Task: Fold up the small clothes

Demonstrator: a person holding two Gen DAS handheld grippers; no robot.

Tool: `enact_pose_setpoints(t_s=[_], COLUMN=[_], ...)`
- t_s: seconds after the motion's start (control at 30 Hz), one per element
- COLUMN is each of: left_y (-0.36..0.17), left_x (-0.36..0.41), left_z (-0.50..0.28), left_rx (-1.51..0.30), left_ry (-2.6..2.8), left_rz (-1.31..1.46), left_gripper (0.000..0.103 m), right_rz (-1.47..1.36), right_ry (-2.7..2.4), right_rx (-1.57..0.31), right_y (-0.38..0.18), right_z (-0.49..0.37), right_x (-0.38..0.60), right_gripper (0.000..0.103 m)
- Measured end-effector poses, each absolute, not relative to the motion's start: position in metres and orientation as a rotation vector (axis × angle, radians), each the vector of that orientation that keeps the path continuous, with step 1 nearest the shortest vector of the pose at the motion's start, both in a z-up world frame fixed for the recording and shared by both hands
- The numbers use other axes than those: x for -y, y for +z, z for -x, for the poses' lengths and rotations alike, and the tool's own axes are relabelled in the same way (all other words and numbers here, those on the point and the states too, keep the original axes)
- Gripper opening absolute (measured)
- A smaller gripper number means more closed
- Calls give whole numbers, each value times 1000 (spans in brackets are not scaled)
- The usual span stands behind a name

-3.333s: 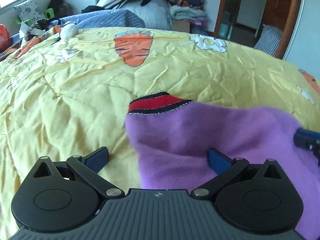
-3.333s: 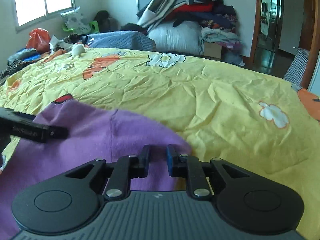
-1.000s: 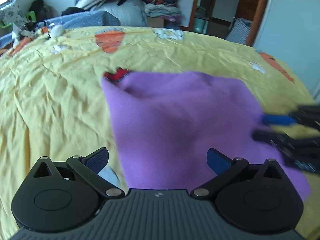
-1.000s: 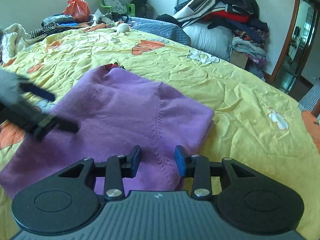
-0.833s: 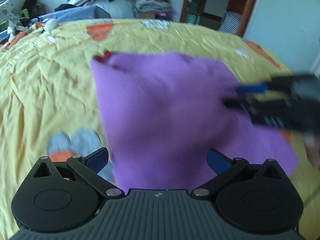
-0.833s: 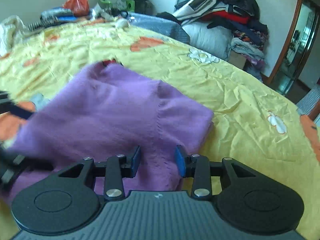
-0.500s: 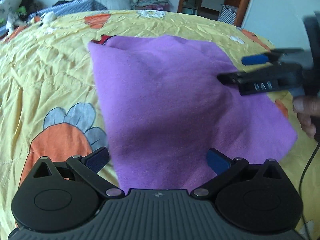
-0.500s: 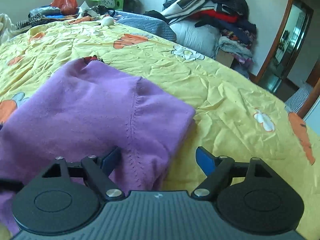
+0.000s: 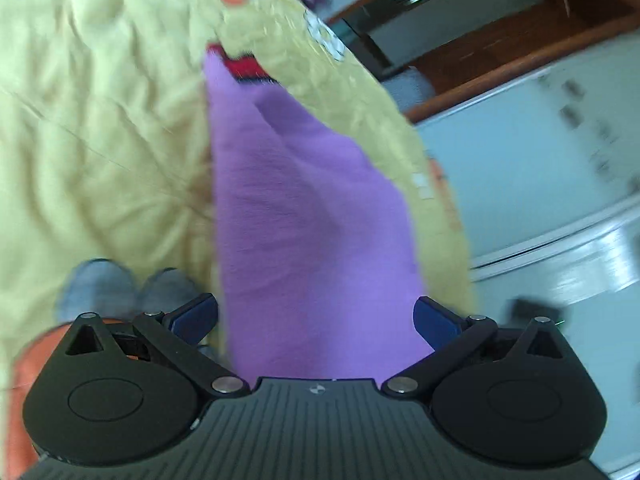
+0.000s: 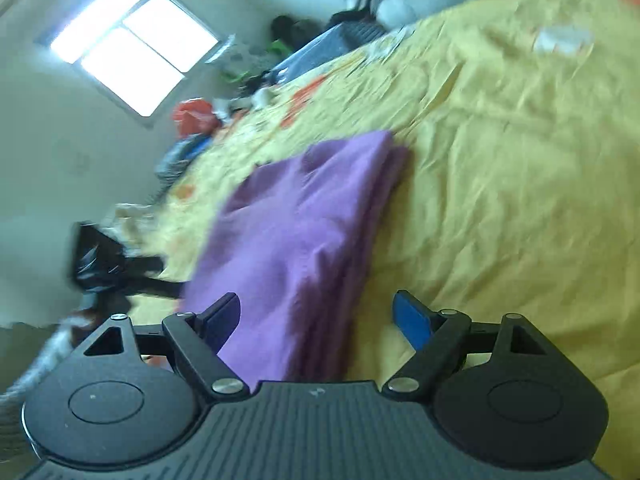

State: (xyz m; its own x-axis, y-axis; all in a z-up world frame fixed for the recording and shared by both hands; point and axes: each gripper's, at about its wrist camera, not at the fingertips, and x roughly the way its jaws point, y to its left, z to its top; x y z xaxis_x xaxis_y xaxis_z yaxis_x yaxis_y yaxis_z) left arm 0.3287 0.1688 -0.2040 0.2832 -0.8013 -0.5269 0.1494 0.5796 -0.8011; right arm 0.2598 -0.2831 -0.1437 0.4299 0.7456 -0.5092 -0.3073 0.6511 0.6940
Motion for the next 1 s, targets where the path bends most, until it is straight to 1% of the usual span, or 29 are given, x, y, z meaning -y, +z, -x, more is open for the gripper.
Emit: enact_pose_setpoints(t_s=[0.1,0.2,0.3,0.37,0.53,0.57,0.6,0.63,0.67,0.7,0.73,0.77,0.83,1.0], left_y=[-218,-223,-225,-222,-214,-212,-212,-210,-209,-211,-215,-218,-221,-200], left_x=[-177,-178,-175,-167,-142,-136,-133,-129,-125,-127,-127,-129,-131,-128], left_z=[-334,-324,-310,-307,-338,-344,-348,-350,-349,-349,-348,-347,-343,-330], left_rx=[-1114,-1141,-1161,-1177,-1251,-1257,-1258,-1254,-1255,-1260,-1273,-1274,-1256,-1258], left_ry=[-766,-841,-867,-864,-780,-769,-757,-742,-732,-719,-700,-696,-701,-721], left_rz=[837,876,877,839,830,826,809,778,745,719,703,706,707,628], left_gripper=[103,103,103,103,103,101,96,91,74,47,35,31,29,26], right_rz=[-607,-588,-534,-573,-568,-569,-574,-590,-606,-624,-626,-628,-607,-662], right_ry=[806,843,872,810,755,753,741,695,646,642,644,633,619,596], right_rx=[-932,-972,-998,-996,-983,-979,-973,-982,-1005,-1010,-1001,-997,-982,-924], right_y=[-151,-149,-145,-143,-140,-141,-142,-145,-150,-155,-156,-155,-150,-129], right_z=[-258,-259,-257,-263,-278,-281,-282,-285,-287,-288,-286,-282,-274,-249], right_x=[273,263,252,251,229,226,223,224,227,229,229,228,222,215], right_gripper=[84,84,84,82,83,83,70,55,22,22,21,20,18,16])
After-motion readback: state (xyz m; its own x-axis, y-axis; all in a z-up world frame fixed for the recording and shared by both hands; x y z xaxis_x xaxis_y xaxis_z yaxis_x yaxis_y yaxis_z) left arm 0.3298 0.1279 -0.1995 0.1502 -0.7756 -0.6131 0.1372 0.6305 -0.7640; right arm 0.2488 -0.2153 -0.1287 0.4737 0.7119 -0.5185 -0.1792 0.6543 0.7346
